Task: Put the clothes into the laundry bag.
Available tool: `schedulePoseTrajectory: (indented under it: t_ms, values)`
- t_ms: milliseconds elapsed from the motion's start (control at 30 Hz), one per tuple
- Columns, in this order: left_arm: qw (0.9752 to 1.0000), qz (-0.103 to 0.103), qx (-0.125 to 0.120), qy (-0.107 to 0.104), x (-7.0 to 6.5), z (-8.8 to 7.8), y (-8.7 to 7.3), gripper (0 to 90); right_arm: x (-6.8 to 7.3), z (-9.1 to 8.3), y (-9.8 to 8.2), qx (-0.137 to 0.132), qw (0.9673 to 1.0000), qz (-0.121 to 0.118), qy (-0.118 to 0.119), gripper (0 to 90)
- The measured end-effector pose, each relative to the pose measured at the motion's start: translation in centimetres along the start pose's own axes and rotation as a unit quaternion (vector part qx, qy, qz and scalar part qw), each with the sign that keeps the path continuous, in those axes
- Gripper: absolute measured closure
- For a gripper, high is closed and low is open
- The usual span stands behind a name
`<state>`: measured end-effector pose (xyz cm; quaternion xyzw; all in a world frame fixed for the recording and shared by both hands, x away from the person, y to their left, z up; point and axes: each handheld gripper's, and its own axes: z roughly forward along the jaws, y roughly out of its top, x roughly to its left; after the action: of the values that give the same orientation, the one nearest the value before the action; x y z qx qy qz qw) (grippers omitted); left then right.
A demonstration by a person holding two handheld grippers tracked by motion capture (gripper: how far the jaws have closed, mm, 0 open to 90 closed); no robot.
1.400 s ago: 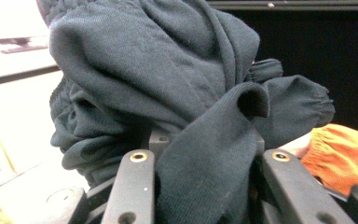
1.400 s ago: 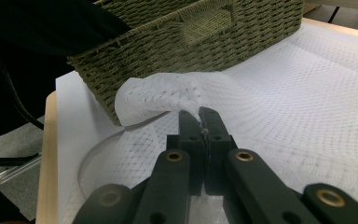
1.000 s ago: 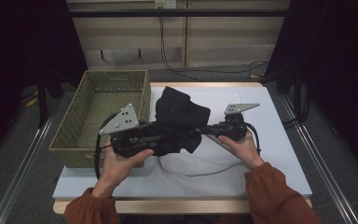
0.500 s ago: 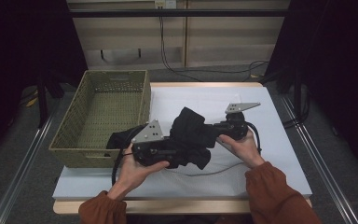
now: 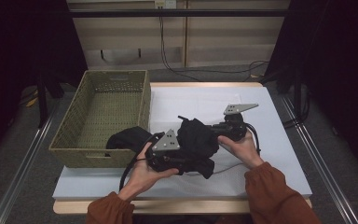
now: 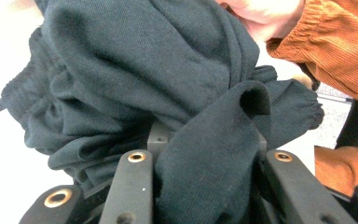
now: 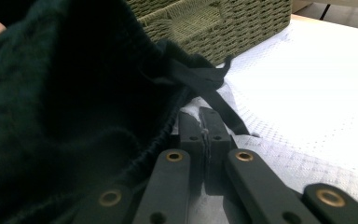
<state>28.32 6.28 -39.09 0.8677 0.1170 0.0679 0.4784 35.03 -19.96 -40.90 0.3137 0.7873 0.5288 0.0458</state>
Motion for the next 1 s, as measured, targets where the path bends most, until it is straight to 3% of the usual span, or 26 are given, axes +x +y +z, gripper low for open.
schedulePoseTrajectory:
  t_ms: [433,533,633,700,733,867,933,1000]
  values:
    - [0.9990,0.011,0.043,-0.007,-0.4,2.7,-0.9,66.1,0.1,0.1,0.0,0.002,1.0000,-0.001,-0.002,89.5]
    - [0.9989,-0.001,0.047,-0.008,-0.3,3.2,-1.3,65.9,0.2,0.1,0.0,0.002,1.0000,-0.003,-0.004,89.5]
    - [0.9979,0.000,0.062,-0.017,-0.3,4.0,-1.5,65.5,0.3,0.1,0.0,0.002,1.0000,-0.004,-0.001,89.5]
    - [0.9971,0.013,0.074,-0.013,-0.5,4.4,-1.6,65.4,0.4,0.2,0.0,0.003,1.0000,-0.008,-0.001,89.5]
    - [0.9975,0.003,0.069,-0.015,-0.6,4.7,-1.7,65.3,0.4,0.2,0.0,0.003,1.0000,-0.007,-0.001,89.5]
    - [0.9953,0.009,0.096,-0.009,-0.3,5.3,-2.3,64.8,0.4,0.1,0.0,0.002,1.0000,-0.005,-0.001,89.5]
    - [0.9963,0.001,0.085,-0.013,-0.3,5.9,-2.7,64.0,0.5,0.1,0.0,0.002,1.0000,-0.008,0.000,89.5]
    - [0.9958,0.010,0.090,-0.012,-0.4,6.3,-2.9,63.4,0.6,0.1,0.1,0.000,1.0000,-0.007,0.000,89.5]
